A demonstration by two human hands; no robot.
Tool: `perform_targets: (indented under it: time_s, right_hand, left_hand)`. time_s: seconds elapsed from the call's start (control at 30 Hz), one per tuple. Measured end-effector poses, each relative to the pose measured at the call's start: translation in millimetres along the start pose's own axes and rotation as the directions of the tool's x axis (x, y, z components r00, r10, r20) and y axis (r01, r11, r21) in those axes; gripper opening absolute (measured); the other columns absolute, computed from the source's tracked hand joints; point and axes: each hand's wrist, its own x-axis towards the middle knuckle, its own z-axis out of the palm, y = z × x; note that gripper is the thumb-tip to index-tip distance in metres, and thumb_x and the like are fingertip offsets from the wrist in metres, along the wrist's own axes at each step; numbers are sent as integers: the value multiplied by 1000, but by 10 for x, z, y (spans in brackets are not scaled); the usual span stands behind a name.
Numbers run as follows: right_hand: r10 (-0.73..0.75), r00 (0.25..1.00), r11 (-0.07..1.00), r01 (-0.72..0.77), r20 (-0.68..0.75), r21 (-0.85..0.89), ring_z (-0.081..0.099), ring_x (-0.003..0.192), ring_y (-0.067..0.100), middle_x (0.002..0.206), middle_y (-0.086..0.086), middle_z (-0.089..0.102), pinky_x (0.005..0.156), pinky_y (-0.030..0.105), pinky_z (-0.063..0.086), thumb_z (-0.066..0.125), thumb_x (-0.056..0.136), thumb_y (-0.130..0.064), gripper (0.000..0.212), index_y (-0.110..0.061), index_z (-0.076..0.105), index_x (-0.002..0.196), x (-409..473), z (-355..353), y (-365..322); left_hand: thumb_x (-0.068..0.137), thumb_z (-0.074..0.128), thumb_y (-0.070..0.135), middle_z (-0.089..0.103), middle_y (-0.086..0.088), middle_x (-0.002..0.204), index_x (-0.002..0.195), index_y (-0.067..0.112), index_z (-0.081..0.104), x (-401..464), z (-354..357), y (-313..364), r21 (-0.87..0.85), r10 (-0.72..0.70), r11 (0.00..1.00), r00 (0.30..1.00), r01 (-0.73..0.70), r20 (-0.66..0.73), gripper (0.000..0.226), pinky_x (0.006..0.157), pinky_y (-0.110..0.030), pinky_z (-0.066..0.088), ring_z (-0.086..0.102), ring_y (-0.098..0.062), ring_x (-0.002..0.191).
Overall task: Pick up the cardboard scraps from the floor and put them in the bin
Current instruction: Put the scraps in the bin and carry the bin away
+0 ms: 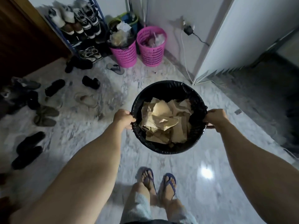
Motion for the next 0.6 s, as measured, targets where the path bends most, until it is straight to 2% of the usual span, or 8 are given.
perform_targets:
  time_s: [0.17, 0.3, 0.37, 0.43, 0.47, 0.5, 0.6]
  right_hand:
    - [40, 999, 999, -40, 14, 4, 58, 61, 27, 68, 16, 60, 72, 44, 60, 58, 74, 15, 18, -2, 65, 75, 1050, 47, -746]
    - [67, 998, 998, -67, 8, 18, 63, 66, 29, 74, 18, 64, 74, 48, 61, 60, 74, 13, 17, -2, 68, 79, 1901, 145, -1243]
    - [90, 996, 996, -90, 4, 3, 65, 70, 30, 77, 19, 66, 75, 48, 62, 60, 73, 13, 20, -3, 69, 82, 2340, 203, -1434]
    - [112, 994, 994, -112, 5, 5, 65, 69, 30, 79, 18, 67, 73, 47, 62, 61, 73, 12, 23, -4, 69, 86, 2825, 258, -1616]
    - [120, 993, 993, -120, 16, 8, 65, 68, 30, 80, 18, 67, 72, 46, 62, 61, 73, 12, 24, -4, 69, 88, 3100, 296, -1722]
    - [118, 993, 993, -118, 20, 2, 65, 68, 30, 82, 18, 67, 70, 44, 62, 60, 74, 12, 24, -4, 68, 89, 3381, 346, -1795]
    - [129, 991, 992, -128, 26, -21, 66, 70, 32, 87, 20, 67, 70, 45, 61, 59, 75, 16, 26, -9, 63, 80, 4265, 574, -1944]
  left_hand:
    - [84, 74, 0, 63, -19, 128, 138, 3, 52, 987, -41, 974, -21, -34, 999, 999, 35, 29, 58, 80, -42, 61, 72, -36, 81]
    - [83, 76, -2, 64, -20, 128, 136, 4, 55, 1781, 0, 1683, -30, -49, 998, 998, 50, 31, 58, 80, -45, 62, 73, -39, 88]
    - [82, 76, -4, 66, -19, 123, 128, 4, 61, 2166, 61, 1971, -29, -67, 997, 997, 67, 26, 49, 80, -47, 62, 72, -38, 87]
    - [82, 75, -5, 70, -18, 112, 100, 5, 69, 2561, 175, 2244, -10, -66, 998, 997, 66, 30, 22, 82, -49, 61, 72, -37, 91]
    - [82, 75, -5, 71, -17, 105, 85, 7, 67, 2804, 244, 2380, 1, -69, 998, 997, 69, 30, 15, 83, -50, 61, 72, -36, 92]
    - [81, 75, -6, 70, -17, 100, 78, 9, 65, 3060, 331, 2470, 13, -75, 997, 997, 75, 24, 18, 83, -50, 61, 72, -35, 91]
    - [80, 77, -3, 73, -19, 98, 88, 2, 70, 3988, 640, 2633, 52, -101, 994, 994, 99, 31, 12, 80, -49, 62, 74, -33, 85]
